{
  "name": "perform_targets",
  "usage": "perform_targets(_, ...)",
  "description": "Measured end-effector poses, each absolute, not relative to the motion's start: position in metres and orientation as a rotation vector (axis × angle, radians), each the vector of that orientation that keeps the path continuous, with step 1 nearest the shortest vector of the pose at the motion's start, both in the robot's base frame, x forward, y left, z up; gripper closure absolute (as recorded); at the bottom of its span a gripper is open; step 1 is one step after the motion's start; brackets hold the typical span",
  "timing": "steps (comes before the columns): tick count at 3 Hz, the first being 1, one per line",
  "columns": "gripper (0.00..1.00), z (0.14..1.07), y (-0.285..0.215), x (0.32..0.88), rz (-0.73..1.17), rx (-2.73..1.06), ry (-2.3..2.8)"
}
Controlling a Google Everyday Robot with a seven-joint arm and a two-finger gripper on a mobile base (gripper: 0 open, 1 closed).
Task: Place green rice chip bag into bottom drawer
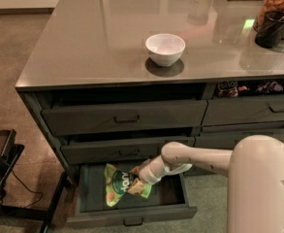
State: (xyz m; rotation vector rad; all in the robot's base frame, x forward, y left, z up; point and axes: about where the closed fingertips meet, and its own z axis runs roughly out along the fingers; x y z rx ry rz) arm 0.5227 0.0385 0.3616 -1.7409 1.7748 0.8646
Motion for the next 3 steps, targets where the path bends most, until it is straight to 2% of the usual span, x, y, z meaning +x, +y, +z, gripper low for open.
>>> perform_targets(1, 1.00, 0.362, 0.039, 0.523, 0.863, -1.740, 1.775)
perform_targets(3, 1.00, 0.318, 0.021, 0.534, 0.738, -1.854, 1.787)
